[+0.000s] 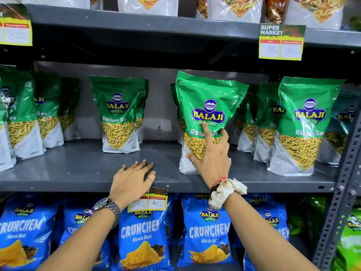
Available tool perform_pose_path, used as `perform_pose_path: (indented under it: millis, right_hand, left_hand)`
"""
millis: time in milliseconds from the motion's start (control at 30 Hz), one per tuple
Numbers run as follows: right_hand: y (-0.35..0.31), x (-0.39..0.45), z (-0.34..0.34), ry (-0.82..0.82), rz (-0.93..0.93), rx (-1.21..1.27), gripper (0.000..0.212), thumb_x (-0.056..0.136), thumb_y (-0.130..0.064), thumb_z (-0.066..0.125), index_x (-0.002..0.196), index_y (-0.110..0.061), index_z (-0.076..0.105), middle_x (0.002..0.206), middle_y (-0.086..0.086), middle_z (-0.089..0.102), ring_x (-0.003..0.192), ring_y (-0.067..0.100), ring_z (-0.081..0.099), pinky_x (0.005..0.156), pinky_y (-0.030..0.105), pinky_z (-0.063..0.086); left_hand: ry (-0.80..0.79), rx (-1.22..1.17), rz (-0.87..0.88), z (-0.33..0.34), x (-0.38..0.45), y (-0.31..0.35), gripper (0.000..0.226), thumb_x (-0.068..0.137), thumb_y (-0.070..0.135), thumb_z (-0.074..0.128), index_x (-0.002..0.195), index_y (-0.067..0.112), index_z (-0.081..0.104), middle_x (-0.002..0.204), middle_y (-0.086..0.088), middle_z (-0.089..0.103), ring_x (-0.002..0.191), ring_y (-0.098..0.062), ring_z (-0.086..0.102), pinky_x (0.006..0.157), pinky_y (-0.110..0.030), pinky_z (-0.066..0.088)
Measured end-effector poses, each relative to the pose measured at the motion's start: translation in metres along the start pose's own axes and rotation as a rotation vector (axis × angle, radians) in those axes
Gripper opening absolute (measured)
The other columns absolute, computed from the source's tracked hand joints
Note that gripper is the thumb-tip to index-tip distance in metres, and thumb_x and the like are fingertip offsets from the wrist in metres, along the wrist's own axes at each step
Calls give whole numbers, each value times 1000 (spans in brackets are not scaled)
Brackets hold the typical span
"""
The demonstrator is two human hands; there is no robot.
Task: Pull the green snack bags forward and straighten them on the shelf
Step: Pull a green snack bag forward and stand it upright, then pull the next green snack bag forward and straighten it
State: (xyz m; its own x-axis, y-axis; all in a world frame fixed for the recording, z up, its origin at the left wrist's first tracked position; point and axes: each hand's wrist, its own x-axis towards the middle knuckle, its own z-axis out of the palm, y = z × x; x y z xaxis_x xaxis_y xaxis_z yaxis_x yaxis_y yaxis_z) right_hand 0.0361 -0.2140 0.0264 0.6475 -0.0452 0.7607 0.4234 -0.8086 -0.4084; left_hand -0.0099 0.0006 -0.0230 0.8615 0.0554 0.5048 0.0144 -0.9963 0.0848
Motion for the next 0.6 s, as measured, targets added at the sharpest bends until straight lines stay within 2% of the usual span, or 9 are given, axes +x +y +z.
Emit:
perform_pose_path:
  millis: [133, 233, 300, 400, 467, 600]
  right_hand:
    - [-1, -2, 3, 18, -29, -47, 97, 73, -45, 75, 147, -45, 13, 150, 17, 21, 122, 37, 41, 74, 51, 53]
    - [2, -4, 5, 26, -43, -75, 101, 74, -52, 71, 150, -37, 6, 149, 22, 25, 119, 41, 43, 74, 52, 53]
    - [3, -6, 8, 71, -53, -86, 101, 75, -62, 62, 151, -29, 5, 150, 26, 25, 126, 44, 39, 89, 59, 49]
    - [-2, -11, 11, 162, -135, -95, 96, 80, -64, 52, 151, -19, 6, 155, 25, 19, 143, 43, 20, 109, 65, 26]
    - [-11, -13, 10, 198, -255, -77, 90, 83, -56, 54, 150, -15, 11, 156, 24, 17, 146, 40, 13, 115, 62, 18]
    - [-42, -18, 20, 177, -444, -36, 79, 84, -41, 57, 148, -12, 23, 158, 20, 20, 147, 35, 10, 119, 52, 14]
  left_hand:
    - [-7, -20, -1, -1, -1, -1, 74, 77, 61, 4, 134, 34, 41, 146, 5, 41, 134, -15, 35, 109, -44, 27]
    - [-15, -76, -10, -4, -2, -1, 62, 86, 57, 14, 135, 31, 41, 146, 3, 41, 134, -15, 34, 110, -44, 25]
    - [-5, -122, -15, -8, -5, -4, 50, 94, 48, 22, 136, 27, 40, 146, 3, 41, 135, -14, 32, 111, -43, 24]
    - [47, -157, -39, -16, -14, -17, 43, 96, 40, 30, 134, 24, 43, 143, 2, 45, 134, -14, 34, 109, -45, 27]
    - [78, -162, -83, -26, -22, -32, 41, 96, 37, 32, 132, 22, 46, 140, -1, 48, 132, -18, 38, 108, -46, 29]
    - [117, -181, -205, -45, -39, -74, 36, 97, 29, 38, 128, 18, 51, 136, -13, 52, 126, -29, 46, 105, -47, 32]
